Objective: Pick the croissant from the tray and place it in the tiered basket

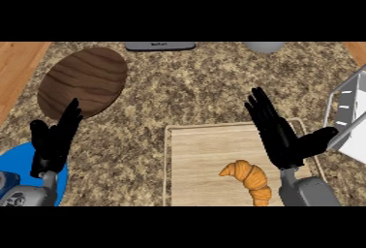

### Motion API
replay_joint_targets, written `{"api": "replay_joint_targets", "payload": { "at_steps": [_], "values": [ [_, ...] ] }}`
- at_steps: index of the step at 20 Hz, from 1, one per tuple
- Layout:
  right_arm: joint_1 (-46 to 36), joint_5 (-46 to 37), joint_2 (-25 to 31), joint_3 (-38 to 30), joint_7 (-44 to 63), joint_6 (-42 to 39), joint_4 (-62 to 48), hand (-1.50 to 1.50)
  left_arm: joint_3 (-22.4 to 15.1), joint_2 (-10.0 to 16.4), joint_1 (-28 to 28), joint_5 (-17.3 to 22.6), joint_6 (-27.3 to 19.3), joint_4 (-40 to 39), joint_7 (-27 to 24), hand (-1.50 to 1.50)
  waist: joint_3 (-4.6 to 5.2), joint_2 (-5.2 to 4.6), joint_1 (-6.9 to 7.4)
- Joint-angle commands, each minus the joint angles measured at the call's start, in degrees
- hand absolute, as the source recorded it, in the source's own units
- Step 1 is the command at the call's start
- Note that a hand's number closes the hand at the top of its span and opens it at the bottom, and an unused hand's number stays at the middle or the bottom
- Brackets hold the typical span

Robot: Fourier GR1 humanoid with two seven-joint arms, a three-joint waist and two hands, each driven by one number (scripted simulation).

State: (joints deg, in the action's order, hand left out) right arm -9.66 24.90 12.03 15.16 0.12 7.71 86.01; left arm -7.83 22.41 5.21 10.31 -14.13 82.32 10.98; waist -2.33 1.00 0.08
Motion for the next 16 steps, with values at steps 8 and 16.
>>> {"api": "replay_joint_targets", "payload": {
  "at_steps": [8, 16],
  "values": [
    [0.3, -13.4, 17.1, -15.9, -2.0, 10.7, 2.0, -1.50, -2.0, -4.7, -8.0, -1.8, -3.3, 0.0, -4.8, 0.00, 2.67, -0.55, -3.37],
    [15.2, -0.4, 14.9, -22.7, -8.7, -2.5, 16.6, -1.50, -4.0, -7.9, -12.7, -4.0, -3.7, 3.4, -7.8, 0.00, 2.31, -0.79, -0.52]
  ]
}}
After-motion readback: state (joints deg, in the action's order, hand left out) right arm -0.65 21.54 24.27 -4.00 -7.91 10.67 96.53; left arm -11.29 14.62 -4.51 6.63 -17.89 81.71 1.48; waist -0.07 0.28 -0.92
